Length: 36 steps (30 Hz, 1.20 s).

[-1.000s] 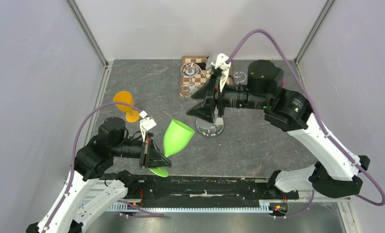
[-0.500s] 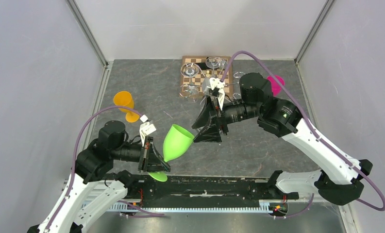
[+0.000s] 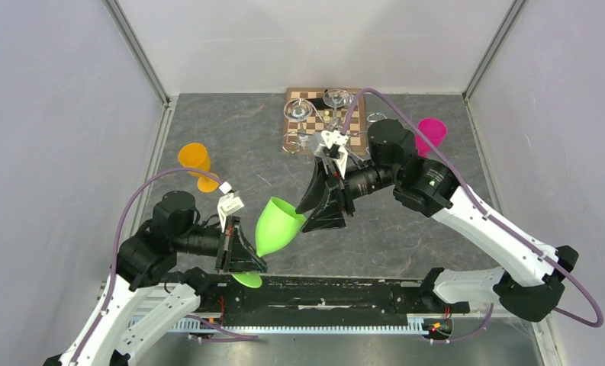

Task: Take the wine glass off the wine glass rack
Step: Place the wine glass at the center of the board.

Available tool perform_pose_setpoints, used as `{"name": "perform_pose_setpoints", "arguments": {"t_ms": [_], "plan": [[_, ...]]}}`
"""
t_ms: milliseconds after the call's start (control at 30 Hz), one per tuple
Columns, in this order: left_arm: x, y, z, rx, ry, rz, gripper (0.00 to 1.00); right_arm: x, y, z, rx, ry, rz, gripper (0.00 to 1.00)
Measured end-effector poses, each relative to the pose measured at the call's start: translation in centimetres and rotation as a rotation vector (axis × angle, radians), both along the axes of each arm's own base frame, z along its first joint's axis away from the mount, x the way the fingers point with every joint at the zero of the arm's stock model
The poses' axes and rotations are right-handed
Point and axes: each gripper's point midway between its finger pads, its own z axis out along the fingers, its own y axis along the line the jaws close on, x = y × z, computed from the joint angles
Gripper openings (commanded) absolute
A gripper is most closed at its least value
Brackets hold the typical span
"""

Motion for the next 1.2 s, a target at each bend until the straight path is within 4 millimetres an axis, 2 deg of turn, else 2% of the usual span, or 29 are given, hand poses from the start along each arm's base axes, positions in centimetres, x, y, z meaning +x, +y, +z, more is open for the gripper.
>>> {"name": "perform_pose_setpoints", "arguments": {"t_ms": [300, 567, 767, 833, 867, 900, 1000, 1067, 1200], "plan": [[-0.1, 0.0, 0.0, 0.000, -0.001, -0.010, 0.02, -0.5, 0.8, -0.8, 0.014, 0.046, 0.061, 0.43], [0.0, -0.1, -0.1, 0.004, 0.006, -0.012, 0.02, -1.0, 1.3, -0.9, 0.016, 0.060, 0.092, 0.29], [0.0, -0.2, -0.2, 0.009, 0.005, -0.023, 0.02, -1.1, 1.5, -1.1, 0.015, 0.063, 0.096, 0.10], [0.0, -0.2, -0.3, 0.008, 0.000, -0.029, 0.02, -1.1, 1.5, -1.2, 0.014, 0.065, 0.096, 0.00], [0.0, -0.2, -0.3, 0.009, 0.000, -0.031, 0.02, -1.1, 1.5, -1.3, 0.013, 0.066, 0.096, 0.00], [0.0, -0.2, -0.3, 0.010, -0.002, -0.031, 0.04, -1.1, 1.5, -1.3, 0.013, 0.067, 0.097, 0.00], [0.1, -0.2, -0.3, 0.011, -0.006, -0.034, 0.18, -1.1, 1.5, -1.3, 0.010, 0.075, 0.101, 0.00], [0.1, -0.2, -0.4, 0.014, -0.007, -0.033, 0.33, -1.2, 1.6, -1.4, 0.010, 0.075, 0.102, 0.00], [0.5, -0.2, -0.8, 0.031, -0.009, -0.015, 0.54, -1.5, 1.7, -1.8, 0.001, 0.078, 0.109, 0.00]]}}
